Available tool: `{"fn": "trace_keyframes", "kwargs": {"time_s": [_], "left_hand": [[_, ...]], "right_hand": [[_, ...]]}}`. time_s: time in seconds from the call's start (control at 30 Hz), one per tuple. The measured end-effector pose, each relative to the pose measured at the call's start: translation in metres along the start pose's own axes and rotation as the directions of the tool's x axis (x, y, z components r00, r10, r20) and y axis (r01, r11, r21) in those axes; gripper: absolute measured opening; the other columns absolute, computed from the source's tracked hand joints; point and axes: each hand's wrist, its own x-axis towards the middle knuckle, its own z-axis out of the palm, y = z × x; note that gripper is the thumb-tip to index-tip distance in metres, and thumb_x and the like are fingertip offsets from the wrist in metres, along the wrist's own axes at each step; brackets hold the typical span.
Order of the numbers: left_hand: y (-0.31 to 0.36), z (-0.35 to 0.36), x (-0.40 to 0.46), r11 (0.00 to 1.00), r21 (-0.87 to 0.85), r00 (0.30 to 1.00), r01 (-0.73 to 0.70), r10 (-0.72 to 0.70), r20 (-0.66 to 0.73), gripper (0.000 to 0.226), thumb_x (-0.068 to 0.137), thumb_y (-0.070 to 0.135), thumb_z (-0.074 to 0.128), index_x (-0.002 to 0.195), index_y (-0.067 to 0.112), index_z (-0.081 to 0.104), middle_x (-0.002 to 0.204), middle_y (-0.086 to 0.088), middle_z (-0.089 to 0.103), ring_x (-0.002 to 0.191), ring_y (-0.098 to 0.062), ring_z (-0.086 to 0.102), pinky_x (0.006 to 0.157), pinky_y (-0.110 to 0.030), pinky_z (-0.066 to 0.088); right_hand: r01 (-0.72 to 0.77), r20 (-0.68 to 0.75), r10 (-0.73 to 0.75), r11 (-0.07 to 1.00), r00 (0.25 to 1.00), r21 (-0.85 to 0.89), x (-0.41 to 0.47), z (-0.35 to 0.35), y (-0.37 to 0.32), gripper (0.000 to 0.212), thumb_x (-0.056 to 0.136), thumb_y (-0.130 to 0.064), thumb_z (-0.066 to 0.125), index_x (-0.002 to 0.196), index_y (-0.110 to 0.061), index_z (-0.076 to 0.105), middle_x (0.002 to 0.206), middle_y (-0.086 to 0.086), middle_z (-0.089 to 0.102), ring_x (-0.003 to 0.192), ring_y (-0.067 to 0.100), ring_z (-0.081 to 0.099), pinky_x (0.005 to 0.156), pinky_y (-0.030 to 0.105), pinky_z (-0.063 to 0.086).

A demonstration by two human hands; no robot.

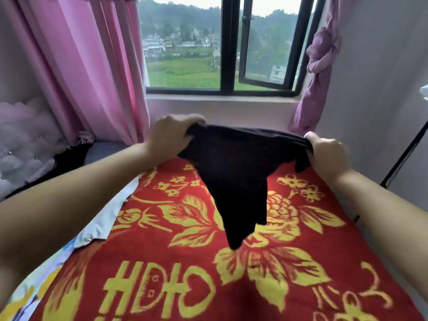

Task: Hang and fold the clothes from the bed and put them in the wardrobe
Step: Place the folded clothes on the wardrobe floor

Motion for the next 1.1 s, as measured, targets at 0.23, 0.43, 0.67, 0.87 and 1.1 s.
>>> {"fn": "trace_keyframes", "kwargs": {"time_s": [0.23,0.43,0.67,0.87,1.1], "left_hand": [[0.067,0.115,-0.264,0.911,-0.293,0.714,-0.290,0.410,0.567,0.052,0.057,0.014,0.083,0.108,0.016,0.072,0.065,0.002,0.069,0.044,-0.018,0.062,0.032,-0.021,0.039],[0.151,0.187,-0.487,0.955,-0.297,-0.209,-0.006,0.290,0.934,0.049,0.097,0.023,0.043,0.143,0.014,0.031,0.116,-0.021,0.057,0.101,-0.041,0.058,0.075,-0.049,0.045],[0.175,0.232,-0.515,0.971,-0.157,-0.075,0.180,0.173,0.982,0.033,0.097,0.026,0.033,0.128,0.016,0.041,0.111,-0.011,0.060,0.099,-0.036,0.058,0.074,-0.045,0.045],[0.225,0.308,-0.485,0.932,-0.141,0.146,0.333,0.097,0.985,0.032,0.098,0.023,0.035,0.127,0.018,0.045,0.112,-0.005,0.054,0.108,-0.026,0.051,0.078,-0.041,0.045],[0.289,0.376,-0.454,0.205,0.020,0.021,0.979,-0.200,0.980,0.037,0.097,0.037,0.049,0.130,0.022,0.052,0.119,0.002,0.062,0.106,-0.011,0.057,0.097,-0.030,0.044]], "right_hand": [[0.470,0.835,-0.155,0.872,0.529,-0.136,-0.219,0.094,0.010,0.023,0.093,-0.020,0.046,0.114,-0.022,0.053,0.091,0.002,0.070,0.086,0.026,0.069,0.059,0.029,0.043],[0.220,0.980,-0.133,0.961,-0.150,0.164,-0.452,0.179,-0.010,0.065,0.097,-0.038,0.044,0.152,-0.035,0.009,0.132,0.007,0.053,0.121,0.026,0.053,0.090,0.035,0.044],[-0.234,0.994,0.100,0.966,-0.050,-0.109,-0.506,0.211,0.031,0.045,0.096,-0.024,0.047,0.140,-0.018,0.043,0.134,0.006,0.055,0.123,0.023,0.051,0.096,0.030,0.041],[-0.752,0.918,0.397,0.608,0.010,-0.255,-0.497,0.259,0.036,0.042,0.094,-0.027,0.057,0.131,-0.009,0.050,0.117,0.011,0.062,0.114,0.028,0.056,0.087,0.030,0.038],[-0.859,0.834,0.506,0.506,0.221,-0.079,-0.516,0.272,0.010,0.017,0.090,-0.020,0.060,0.102,-0.008,0.057,0.071,-0.004,0.054,0.067,0.013,0.052,0.061,0.012,0.038]]}}
